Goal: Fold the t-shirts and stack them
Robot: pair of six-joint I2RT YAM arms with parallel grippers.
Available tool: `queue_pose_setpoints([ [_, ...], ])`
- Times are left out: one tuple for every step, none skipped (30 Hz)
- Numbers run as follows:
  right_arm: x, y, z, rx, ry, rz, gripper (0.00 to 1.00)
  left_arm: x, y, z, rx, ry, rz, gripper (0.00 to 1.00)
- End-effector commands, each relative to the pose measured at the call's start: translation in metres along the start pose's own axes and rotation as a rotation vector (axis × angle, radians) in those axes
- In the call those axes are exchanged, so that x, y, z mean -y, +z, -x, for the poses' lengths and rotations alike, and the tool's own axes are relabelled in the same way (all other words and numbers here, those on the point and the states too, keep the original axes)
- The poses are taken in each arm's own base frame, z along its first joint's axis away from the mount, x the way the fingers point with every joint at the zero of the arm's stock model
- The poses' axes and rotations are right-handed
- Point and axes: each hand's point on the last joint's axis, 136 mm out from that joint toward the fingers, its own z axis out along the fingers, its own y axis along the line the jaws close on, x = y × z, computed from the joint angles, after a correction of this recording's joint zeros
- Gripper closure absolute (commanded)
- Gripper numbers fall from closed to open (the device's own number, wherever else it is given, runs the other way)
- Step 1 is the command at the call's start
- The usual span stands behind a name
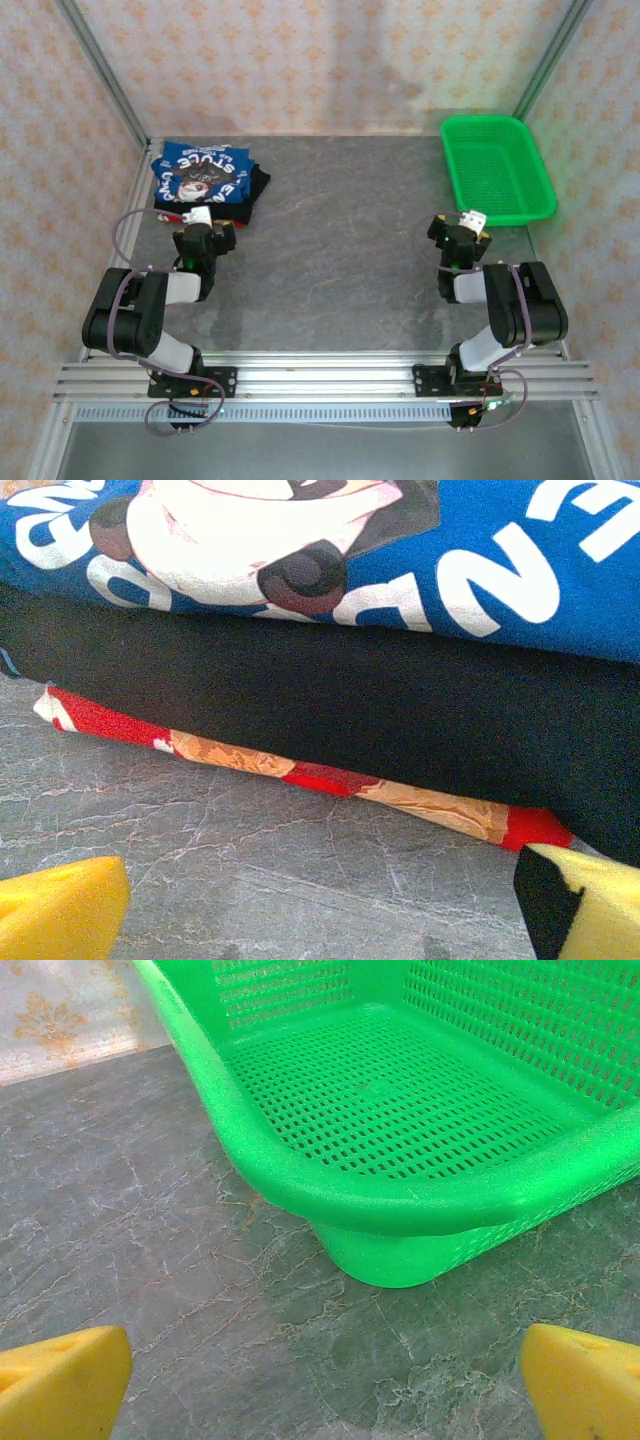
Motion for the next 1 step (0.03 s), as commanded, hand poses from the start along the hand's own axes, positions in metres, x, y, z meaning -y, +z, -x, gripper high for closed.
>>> queue_pose_setpoints([
  [0.0029, -0.0009, 0.0085, 0.034, 0.014, -0.011, 0.01, 0.0031, -0.0007, 0.0219, 0.065, 0.002, -0.008, 0.00],
])
